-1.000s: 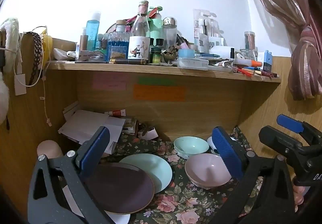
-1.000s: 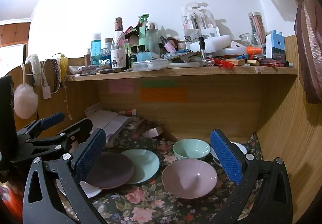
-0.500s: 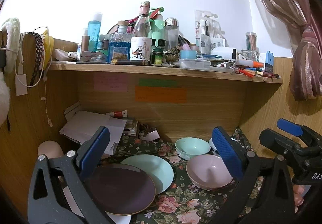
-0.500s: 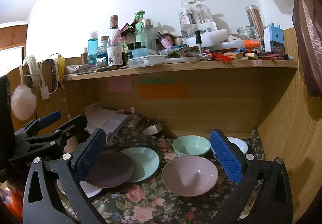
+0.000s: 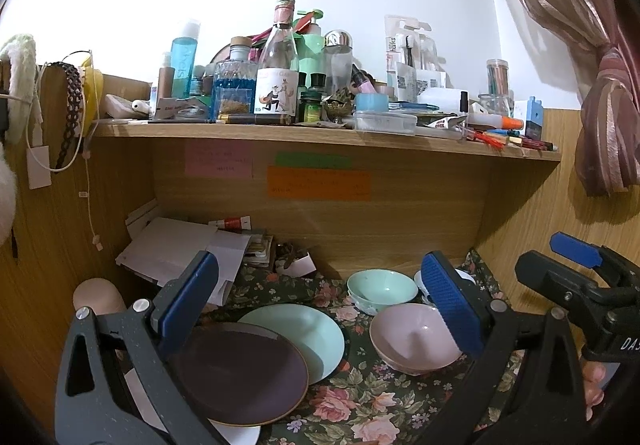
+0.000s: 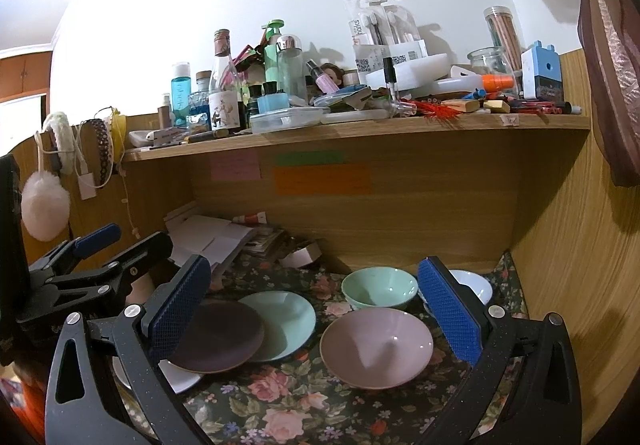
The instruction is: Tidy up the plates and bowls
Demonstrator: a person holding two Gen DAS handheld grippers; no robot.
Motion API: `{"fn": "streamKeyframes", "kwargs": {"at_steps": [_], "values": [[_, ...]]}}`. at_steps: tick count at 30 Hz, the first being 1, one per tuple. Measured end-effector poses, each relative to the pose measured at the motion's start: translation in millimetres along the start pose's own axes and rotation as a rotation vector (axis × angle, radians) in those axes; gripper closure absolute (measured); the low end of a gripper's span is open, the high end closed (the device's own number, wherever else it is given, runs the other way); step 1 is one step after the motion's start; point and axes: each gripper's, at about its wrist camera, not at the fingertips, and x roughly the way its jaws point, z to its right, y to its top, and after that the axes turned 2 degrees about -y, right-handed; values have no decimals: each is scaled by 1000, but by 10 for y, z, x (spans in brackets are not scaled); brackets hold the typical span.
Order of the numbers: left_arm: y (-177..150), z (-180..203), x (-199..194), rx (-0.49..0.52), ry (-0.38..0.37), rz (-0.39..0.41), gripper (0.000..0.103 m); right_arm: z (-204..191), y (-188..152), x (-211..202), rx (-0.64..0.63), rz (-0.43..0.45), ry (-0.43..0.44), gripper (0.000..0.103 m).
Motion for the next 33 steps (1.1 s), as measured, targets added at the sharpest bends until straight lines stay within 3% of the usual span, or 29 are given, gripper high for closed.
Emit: {"fn": "streamKeyframes", "kwargs": {"at_steps": [33], "values": [[12,12,-18,9,-8,-1,0,-27,-3,-4,1,4,3,0]]}}
